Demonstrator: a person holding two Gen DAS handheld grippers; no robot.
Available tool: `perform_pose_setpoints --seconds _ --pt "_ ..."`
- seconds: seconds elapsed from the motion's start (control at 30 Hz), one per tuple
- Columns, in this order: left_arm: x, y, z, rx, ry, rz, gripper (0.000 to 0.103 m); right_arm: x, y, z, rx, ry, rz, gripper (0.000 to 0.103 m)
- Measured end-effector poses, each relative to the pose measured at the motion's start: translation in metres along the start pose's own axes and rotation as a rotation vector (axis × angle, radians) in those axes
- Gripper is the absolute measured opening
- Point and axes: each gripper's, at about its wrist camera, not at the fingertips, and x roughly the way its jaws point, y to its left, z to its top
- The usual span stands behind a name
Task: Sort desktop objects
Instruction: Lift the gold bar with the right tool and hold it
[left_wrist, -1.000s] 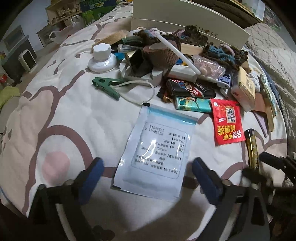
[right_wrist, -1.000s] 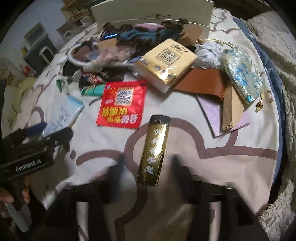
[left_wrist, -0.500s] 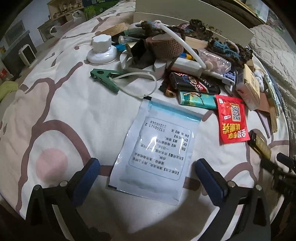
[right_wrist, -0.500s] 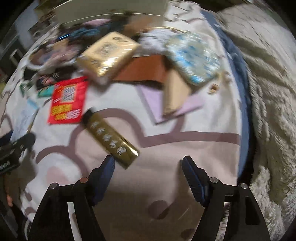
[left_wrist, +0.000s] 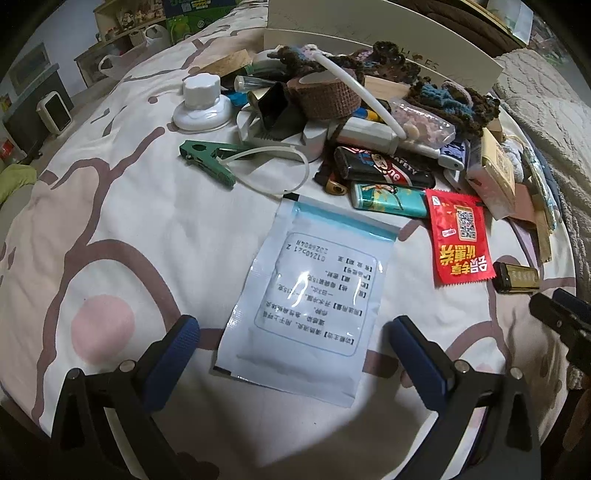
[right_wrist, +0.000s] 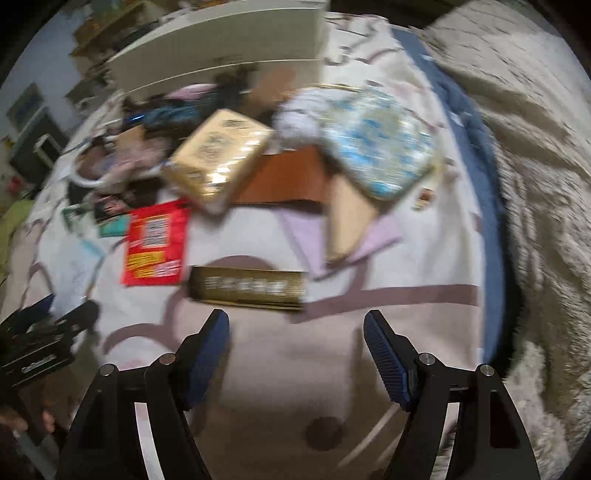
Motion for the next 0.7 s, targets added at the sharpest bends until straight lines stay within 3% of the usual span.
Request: perform_pose_setpoints --seconds 0.17,0.33,0.7 --pt "-0.002 0.0 -0.003 0.012 -0.006 0.009 0.102 0.008 -0.002 0.004 0.098 0.017 0.085 0.075" --pt "-0.003 0.002 -0.004 0.013 -0.008 0.009 0.102 0.016 -0.002 0.013 0.15 -0.002 0.107 0.076" --pt "-0.004 0.008 -0.004 0.013 -0.02 0.016 0.102 0.042 0.044 0.022 0.086 -0.023 -0.008 0.079"
